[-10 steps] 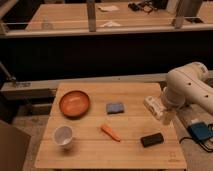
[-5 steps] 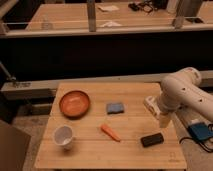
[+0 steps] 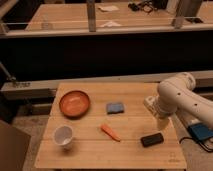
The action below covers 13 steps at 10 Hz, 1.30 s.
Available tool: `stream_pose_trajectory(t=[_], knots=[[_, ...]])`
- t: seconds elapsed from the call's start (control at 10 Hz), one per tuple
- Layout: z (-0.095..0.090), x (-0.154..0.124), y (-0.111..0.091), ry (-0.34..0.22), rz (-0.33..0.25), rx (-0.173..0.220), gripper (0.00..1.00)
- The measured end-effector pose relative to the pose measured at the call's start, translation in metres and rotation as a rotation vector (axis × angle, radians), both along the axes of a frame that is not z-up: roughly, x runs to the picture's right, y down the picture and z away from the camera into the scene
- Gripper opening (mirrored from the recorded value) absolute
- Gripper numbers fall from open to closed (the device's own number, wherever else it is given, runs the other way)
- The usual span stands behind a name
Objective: Push the eraser across the table
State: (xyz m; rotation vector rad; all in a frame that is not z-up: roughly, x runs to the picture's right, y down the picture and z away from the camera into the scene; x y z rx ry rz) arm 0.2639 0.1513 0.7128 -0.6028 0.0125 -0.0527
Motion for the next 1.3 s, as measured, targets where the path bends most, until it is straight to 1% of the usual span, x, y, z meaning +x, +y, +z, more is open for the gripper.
stream_pose_trajectory(t=[0.3, 0.5, 0.8, 1.0, 1.1, 1.2, 1.3], knots=[[0.005, -0.004, 0.012, -0.015, -0.023, -0.012, 0.70], [0.009, -0.004, 0.020, -0.020, -0.027, -0.019, 0.62], [0.014, -0.004, 0.030, -0.031, -0.031, -0.031, 0.61], [0.013, 0.000, 0.038, -0.037, -0.027, -0.040, 0.46], [0.013, 0.002, 0.042, -0.039, -0.023, -0.043, 0.44], [0.013, 0.003, 0.045, -0.043, -0.021, -0.046, 0.43], [0.013, 0.003, 0.047, -0.047, -0.022, -0.049, 0.39]])
